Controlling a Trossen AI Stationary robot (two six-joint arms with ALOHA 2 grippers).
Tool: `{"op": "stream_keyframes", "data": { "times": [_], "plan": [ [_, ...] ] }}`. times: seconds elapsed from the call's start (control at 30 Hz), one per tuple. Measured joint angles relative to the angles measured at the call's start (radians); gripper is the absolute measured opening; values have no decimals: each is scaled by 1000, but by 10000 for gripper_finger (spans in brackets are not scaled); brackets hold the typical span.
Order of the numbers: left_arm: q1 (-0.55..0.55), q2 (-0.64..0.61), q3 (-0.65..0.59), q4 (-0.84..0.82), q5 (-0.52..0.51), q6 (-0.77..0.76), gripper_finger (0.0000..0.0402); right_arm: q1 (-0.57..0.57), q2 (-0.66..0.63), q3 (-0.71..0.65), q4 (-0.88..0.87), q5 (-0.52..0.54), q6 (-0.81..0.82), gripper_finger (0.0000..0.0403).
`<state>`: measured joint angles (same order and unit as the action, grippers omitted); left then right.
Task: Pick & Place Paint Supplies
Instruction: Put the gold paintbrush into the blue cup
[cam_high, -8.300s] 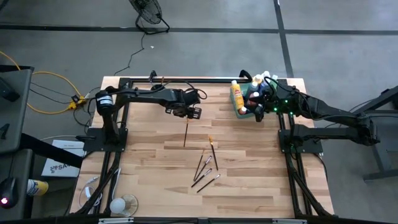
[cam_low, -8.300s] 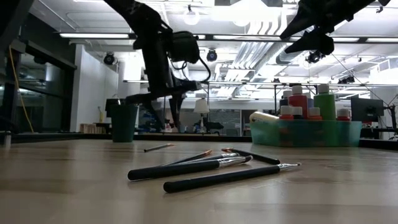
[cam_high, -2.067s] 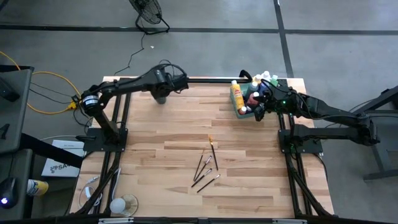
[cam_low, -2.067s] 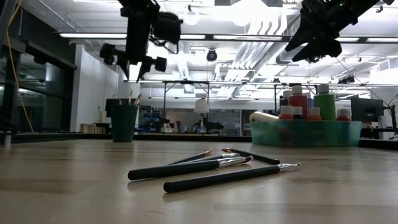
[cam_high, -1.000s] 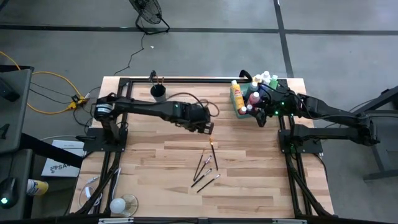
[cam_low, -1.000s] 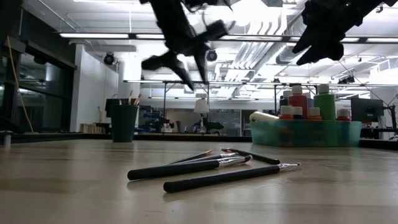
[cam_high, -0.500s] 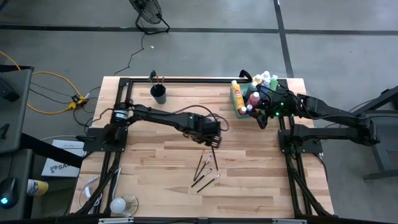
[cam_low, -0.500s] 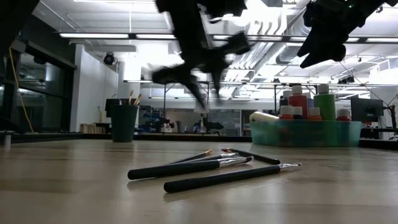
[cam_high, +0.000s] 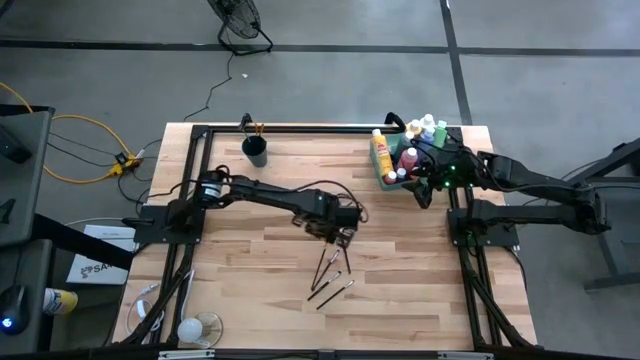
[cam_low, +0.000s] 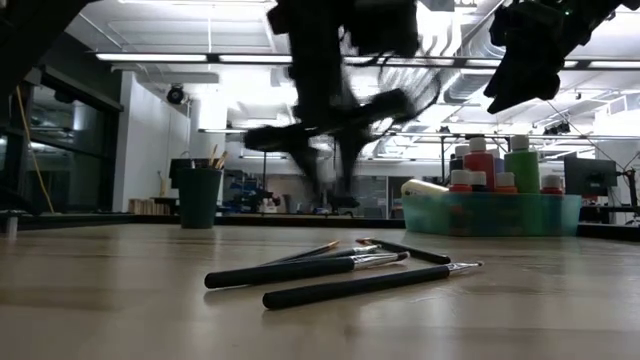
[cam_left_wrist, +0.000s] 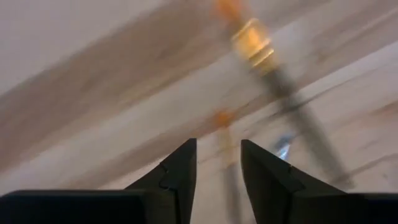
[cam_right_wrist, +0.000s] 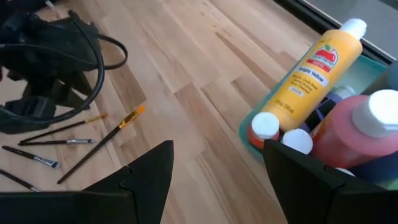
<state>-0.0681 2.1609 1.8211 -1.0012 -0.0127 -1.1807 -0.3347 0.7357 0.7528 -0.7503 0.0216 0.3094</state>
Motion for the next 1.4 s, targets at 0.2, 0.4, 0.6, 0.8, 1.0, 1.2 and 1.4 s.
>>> {"op": "stream_keyframes", "data": {
  "times": [0.2, 0.4, 0.6, 0.8, 1.0, 1.2, 1.4],
  "plan": [
    [-12, 30, 1, 20, 24, 8, 120, 0, 0, 0, -3, 1, -1, 243],
    [-13, 35, 3, 16, 18, 7, 120, 0, 0, 0, -2, 1, -4, 243],
    [-11, 34, 1, 11, -10, 25, 120, 0, 0, 0, -2, 2, -4, 243],
    [-11, 34, 1, 10, -32, 32, 120, 0, 0, 0, -2, 2, -2, 243],
    [-11, 42, 1, 12, -32, 58, 120, 0, 0, 0, -2, 2, -1, 243],
    [-11, 53, 2, 27, -32, 74, 120, 0, 0, 0, -2, 1, -1, 243],
    [-11, 75, 4, 45, -17, 94, 120, 0, 0, 0, -2, 1, -1, 243]
  ]
}}
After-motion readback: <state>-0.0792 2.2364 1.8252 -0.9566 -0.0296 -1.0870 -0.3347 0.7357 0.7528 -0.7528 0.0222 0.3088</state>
